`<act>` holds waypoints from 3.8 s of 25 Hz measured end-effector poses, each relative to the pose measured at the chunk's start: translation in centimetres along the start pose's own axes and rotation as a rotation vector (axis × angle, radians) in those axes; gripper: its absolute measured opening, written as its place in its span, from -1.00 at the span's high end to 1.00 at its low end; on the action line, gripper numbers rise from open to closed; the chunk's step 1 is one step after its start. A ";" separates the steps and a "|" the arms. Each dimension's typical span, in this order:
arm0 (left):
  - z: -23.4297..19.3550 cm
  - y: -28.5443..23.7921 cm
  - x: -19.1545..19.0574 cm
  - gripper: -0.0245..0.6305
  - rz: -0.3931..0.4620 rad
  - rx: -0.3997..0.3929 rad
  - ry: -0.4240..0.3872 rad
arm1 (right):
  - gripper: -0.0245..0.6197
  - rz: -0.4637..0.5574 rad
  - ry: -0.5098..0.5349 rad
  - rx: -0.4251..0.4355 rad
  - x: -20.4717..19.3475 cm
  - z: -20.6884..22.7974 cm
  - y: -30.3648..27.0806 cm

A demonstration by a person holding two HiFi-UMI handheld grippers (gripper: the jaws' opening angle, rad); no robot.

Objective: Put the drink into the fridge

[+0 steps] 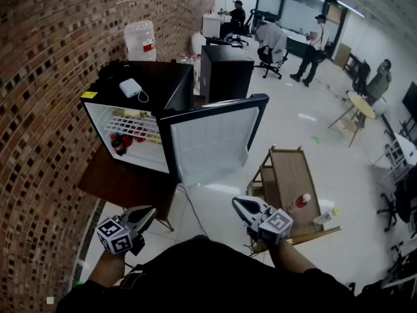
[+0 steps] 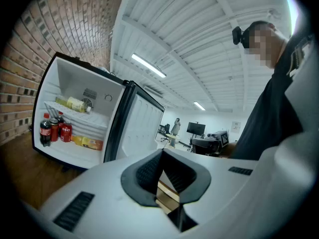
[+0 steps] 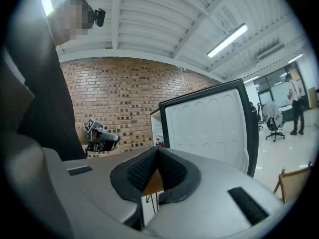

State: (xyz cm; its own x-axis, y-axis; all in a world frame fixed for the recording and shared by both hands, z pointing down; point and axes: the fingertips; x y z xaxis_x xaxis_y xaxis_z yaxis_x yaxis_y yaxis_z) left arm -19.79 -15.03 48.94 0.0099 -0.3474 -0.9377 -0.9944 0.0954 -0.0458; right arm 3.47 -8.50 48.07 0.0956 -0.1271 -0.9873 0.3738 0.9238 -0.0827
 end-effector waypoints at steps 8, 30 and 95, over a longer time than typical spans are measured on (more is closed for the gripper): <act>-0.8 -2.4 -0.6 0.92 -0.031 -0.054 0.039 | 0.91 -0.008 0.008 -0.077 -0.8 2.4 -0.1; 5.5 -28.9 -5.3 0.92 -0.228 -0.356 -0.078 | 0.91 0.073 -0.045 -0.368 -3.0 16.7 17.1; 16.8 -71.0 -33.8 -0.11 -0.635 -0.556 -0.417 | 0.92 0.024 -0.189 -0.832 -12.2 30.7 47.4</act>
State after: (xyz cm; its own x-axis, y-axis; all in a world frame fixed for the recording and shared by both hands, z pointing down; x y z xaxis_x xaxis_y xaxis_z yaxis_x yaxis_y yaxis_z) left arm 52.21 5.62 78.07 0.4974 0.1906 -0.8463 -0.6968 -0.4933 -0.5207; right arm 48.39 25.74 60.33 0.2751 -0.0940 -0.9568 -0.4228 0.8820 -0.2082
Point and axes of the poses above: the fingertips, and each gripper's own axes: y backward along the fingers, z to its right, x out of its top, and after that the axes turned 11 degrees about -x, right-handed
